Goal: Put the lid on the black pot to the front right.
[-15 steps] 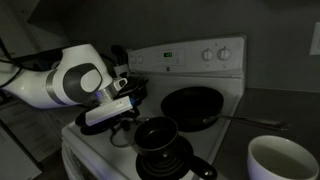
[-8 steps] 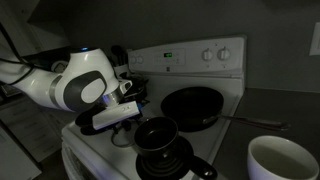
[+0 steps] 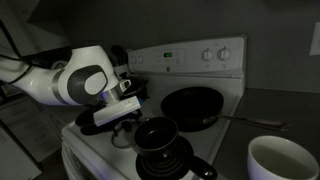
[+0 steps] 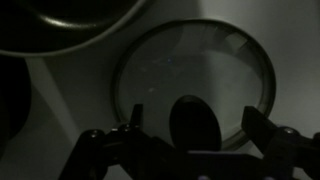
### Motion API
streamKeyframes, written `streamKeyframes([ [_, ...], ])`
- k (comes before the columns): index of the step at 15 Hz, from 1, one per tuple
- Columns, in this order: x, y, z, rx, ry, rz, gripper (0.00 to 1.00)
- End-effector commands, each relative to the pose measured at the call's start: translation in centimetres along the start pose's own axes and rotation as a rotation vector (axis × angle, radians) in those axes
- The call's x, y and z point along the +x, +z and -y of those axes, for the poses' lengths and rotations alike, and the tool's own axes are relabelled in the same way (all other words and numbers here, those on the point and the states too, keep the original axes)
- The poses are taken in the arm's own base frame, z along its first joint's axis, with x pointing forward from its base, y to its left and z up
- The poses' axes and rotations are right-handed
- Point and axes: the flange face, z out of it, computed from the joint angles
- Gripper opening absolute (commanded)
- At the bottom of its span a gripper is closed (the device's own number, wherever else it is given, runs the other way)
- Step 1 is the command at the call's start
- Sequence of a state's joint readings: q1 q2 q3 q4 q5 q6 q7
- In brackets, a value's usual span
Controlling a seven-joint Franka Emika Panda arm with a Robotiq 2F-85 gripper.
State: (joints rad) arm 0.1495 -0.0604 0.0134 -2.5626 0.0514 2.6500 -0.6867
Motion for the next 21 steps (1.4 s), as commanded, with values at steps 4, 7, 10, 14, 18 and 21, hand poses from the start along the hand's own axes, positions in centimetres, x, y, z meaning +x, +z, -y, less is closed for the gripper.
streamKeyframes([
  [4,0.7,-0.9,-0.6,0.0,-0.058,0.05,1.0],
  [7,1.0,-1.0,-0.7,0.0,-0.068,0.054,0.92],
  [10,1.3,-1.2,-0.7,-0.002,-0.074,0.056,0.77],
  [14,1.5,-1.4,-0.7,-0.004,-0.08,0.062,0.57],
  [18,1.3,-1.3,-0.6,0.002,-0.078,0.074,0.37],
  [21,1.6,-1.6,-0.7,0.005,-0.078,0.085,0.16],
])
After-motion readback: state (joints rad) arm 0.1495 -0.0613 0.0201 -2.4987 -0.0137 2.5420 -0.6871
